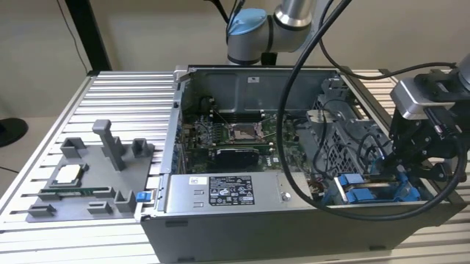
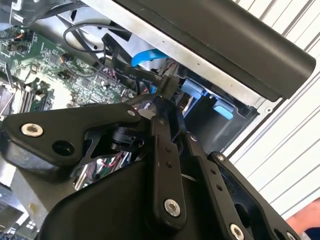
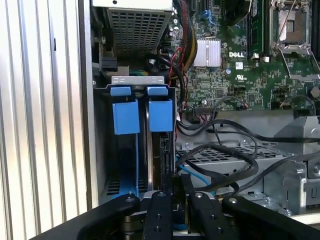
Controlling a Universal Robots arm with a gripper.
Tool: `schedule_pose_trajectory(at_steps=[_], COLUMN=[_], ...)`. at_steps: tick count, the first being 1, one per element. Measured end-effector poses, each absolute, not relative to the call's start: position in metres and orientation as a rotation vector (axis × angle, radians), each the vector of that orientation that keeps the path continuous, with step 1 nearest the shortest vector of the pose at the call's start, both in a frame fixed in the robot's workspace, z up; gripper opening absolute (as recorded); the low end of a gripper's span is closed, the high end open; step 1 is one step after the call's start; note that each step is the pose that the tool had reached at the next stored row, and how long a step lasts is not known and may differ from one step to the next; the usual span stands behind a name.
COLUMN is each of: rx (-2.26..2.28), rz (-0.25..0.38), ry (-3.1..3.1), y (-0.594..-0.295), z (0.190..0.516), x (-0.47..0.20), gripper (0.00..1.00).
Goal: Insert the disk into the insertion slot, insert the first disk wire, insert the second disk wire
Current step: 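Insert the first disk wire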
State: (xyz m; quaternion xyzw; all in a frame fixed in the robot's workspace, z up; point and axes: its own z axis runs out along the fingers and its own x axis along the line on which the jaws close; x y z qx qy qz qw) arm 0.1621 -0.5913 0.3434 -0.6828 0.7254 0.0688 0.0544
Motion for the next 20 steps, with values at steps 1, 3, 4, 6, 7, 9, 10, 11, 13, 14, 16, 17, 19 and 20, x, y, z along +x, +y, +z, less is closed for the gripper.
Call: schedule_pose_trajectory(at_steps=[1, 3, 4, 6, 7, 9, 10, 11, 13, 14, 16, 17, 19, 20], rx=[-2.069, -2.058, -2.053, -2.044, -2.039, -2.032, -2.03, -2.029, -2.029, -2.028, -2.028, -2.029, -2.029, -2.029], rz=[0.21, 0.21, 0.21, 0.21, 0.21, 0.21, 0.21, 0.21, 0.21, 0.21, 0.21, 0.21, 0.21, 0.209], ry=[2.208, 2.218, 2.223, 2.232, 2.236, 2.242, 2.244, 2.244, 2.245, 2.245, 2.245, 2.245, 2.244, 2.245], y=[-0.5912, -0.5912, -0.5913, -0.5912, -0.5912, -0.5912, -0.5913, -0.5913, -0.5913, -0.5913, -0.5913, -0.5913, -0.5914, -0.5916], z=[0.343, 0.3422, 0.3417, 0.3409, 0.3406, 0.3401, 0.34, 0.3399, 0.3397, 0.3397, 0.3397, 0.3398, 0.3398, 0.3398], x=[0.1621, 0.1621, 0.162, 0.162, 0.1621, 0.1621, 0.162, 0.162, 0.1617, 0.1614, 0.1606, 0.1604, 0.1601, 0.1601], gripper=[0.0, 0.0, 0.0, 0.0, 0.0, 0.0, 0.0, 0.0, 0.0, 0.0, 0.0, 0.0, 0.0, 0.0])
